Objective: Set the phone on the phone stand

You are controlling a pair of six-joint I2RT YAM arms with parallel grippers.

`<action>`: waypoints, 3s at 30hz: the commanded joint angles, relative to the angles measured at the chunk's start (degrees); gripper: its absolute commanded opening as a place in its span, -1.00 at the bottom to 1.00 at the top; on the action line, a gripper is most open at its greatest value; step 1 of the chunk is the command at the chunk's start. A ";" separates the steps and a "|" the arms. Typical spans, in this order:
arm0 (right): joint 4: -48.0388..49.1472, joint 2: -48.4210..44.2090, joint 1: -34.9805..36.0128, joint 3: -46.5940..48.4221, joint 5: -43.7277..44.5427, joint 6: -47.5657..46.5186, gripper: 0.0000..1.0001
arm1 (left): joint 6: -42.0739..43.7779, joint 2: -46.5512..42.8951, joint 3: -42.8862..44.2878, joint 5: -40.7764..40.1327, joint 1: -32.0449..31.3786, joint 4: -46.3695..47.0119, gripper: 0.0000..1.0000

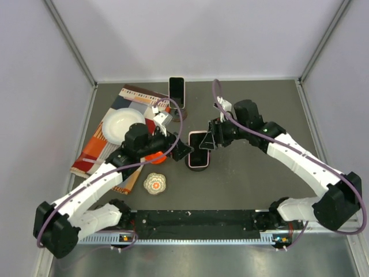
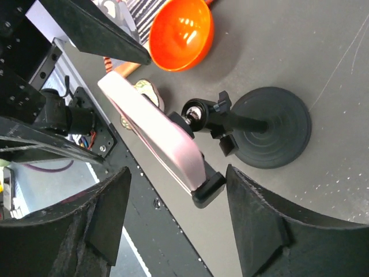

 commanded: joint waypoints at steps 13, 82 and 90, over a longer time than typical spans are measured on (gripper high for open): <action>-9.29 -4.62 14.55 8.49 40.74 14.58 0.98 | 0.53 -19.64 5.20 -24.11 0.75 -18.79 0.96; 11.22 18.50 10.09 26.51 70.24 -5.35 -1.00 | 1.76 -25.89 4.05 -21.66 0.67 -20.63 0.88; 18.19 25.70 5.87 32.40 63.56 -9.14 -1.00 | 2.28 -27.73 5.29 -22.62 0.67 -23.45 0.87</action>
